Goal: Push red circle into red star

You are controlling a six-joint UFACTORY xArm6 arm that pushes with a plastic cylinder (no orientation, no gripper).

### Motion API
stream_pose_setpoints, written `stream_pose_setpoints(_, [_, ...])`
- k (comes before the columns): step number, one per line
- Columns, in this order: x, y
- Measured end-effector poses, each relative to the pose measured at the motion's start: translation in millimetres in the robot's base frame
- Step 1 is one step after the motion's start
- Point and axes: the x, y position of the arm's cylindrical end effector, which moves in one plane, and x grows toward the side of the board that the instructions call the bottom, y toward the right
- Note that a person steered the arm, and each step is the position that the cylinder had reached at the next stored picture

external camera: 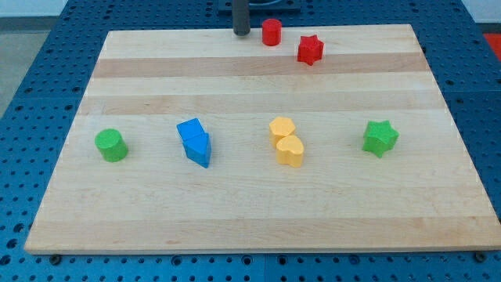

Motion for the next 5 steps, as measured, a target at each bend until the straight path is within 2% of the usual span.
stream_pose_setpoints(2, [4.6,82.7])
stream_pose_setpoints(4, [46.5,121.6])
stream_pose_setpoints(5, [51.8,122.5])
